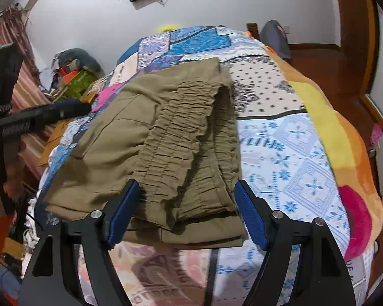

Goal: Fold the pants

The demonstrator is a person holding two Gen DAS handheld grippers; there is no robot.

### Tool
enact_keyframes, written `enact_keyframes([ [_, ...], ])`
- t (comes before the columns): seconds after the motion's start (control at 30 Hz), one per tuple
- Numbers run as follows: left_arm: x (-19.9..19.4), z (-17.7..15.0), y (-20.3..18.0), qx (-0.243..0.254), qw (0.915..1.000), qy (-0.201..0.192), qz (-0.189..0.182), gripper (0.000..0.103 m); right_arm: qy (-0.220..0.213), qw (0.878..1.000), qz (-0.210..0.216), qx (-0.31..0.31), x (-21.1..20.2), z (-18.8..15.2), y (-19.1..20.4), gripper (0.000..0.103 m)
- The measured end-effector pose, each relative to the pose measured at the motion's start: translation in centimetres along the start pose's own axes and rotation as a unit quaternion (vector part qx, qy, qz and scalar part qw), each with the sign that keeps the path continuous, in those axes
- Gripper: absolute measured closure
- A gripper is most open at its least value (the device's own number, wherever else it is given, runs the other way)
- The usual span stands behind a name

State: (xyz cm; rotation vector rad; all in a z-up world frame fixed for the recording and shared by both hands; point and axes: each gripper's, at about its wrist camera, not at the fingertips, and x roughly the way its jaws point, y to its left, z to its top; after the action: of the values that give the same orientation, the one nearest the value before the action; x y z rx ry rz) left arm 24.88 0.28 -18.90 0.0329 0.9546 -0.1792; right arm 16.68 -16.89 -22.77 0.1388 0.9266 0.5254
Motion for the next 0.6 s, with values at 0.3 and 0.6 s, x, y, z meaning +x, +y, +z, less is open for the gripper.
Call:
enact_keyframes([
  [0.3, 6.8, 4.8, 4.8, -0.06, 0.9973, 0.034, -0.023, 0.042, 0.004, 1.0, 0.009, -0.006, 0.4, 0.2, -1.5, 0.027],
  [0.6, 14.2, 7.8, 7.0, -0.099, 0.9901, 0.084, -0.053, 0.075, 0.015, 1.0, 0.014, -0.022, 0.9, 1.2, -2.0, 0.026],
])
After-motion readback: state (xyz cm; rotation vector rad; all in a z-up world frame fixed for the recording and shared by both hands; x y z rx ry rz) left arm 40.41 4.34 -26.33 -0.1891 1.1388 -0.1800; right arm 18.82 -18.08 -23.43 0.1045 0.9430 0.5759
